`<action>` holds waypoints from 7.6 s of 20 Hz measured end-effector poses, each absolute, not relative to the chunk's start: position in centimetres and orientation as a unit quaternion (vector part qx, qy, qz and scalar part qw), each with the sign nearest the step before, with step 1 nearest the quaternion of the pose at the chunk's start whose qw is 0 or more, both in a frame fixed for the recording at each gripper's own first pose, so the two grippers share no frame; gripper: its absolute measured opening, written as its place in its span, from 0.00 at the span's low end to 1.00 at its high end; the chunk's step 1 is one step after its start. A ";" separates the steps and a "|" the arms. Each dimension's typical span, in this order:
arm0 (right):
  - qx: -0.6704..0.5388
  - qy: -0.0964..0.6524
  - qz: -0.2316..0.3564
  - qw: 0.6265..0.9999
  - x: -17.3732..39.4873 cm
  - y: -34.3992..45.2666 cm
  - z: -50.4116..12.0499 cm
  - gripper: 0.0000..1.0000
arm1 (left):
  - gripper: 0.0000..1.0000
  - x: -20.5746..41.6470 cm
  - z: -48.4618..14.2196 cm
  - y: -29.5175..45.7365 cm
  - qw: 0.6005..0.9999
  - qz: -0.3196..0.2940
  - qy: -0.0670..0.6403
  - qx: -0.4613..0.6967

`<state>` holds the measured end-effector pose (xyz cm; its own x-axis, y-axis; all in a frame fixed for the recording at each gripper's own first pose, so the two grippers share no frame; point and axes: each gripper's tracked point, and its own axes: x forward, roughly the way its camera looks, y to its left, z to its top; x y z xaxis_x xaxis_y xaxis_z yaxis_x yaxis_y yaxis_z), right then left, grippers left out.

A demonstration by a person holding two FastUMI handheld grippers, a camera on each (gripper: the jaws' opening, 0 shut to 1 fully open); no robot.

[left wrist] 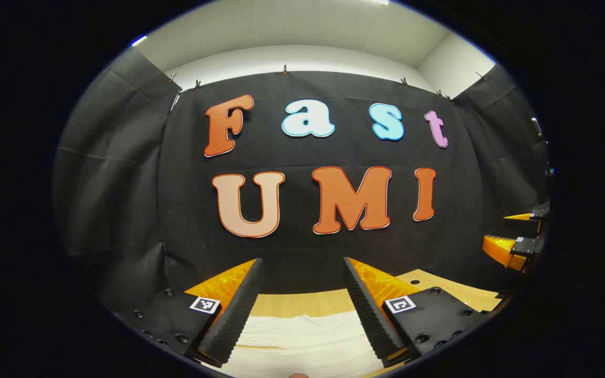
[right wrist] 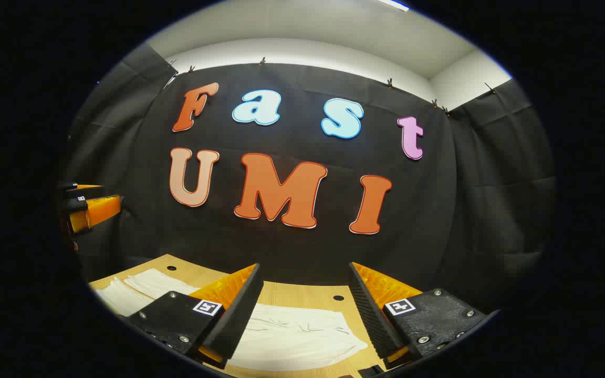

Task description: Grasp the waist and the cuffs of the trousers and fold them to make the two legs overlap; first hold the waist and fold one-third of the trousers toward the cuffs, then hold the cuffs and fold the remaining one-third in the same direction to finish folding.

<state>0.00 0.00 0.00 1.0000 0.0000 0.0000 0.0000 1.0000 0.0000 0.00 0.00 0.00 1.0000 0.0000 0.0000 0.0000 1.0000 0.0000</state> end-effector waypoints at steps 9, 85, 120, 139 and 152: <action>-0.006 0.004 0.032 0.999 5.0 -2.0 -2.4 0.98 | 0.99 4.2 -0.4 -2.1 0.999 0.027 -0.004 0.020; 0.340 0.529 -0.073 0.774 7.3 -5.3 -38.4 0.96 | 0.40 -14.1 -47.9 30.2 0.635 0.295 0.420 -0.577; 0.473 0.459 -0.201 0.725 9.1 -15.7 -44.8 0.02 | 0.08 -0.8 -35.3 28.8 0.767 0.256 0.369 -0.459; 0.497 0.432 -0.228 0.717 20.2 -15.6 -36.1 0.01 | 0.08 12.5 -36.6 33.0 0.795 0.171 0.446 -0.375; 0.498 0.475 -0.230 0.688 31.5 -12.4 -39.1 0.02 | 0.08 25.1 -43.7 34.4 0.776 0.094 0.551 -0.292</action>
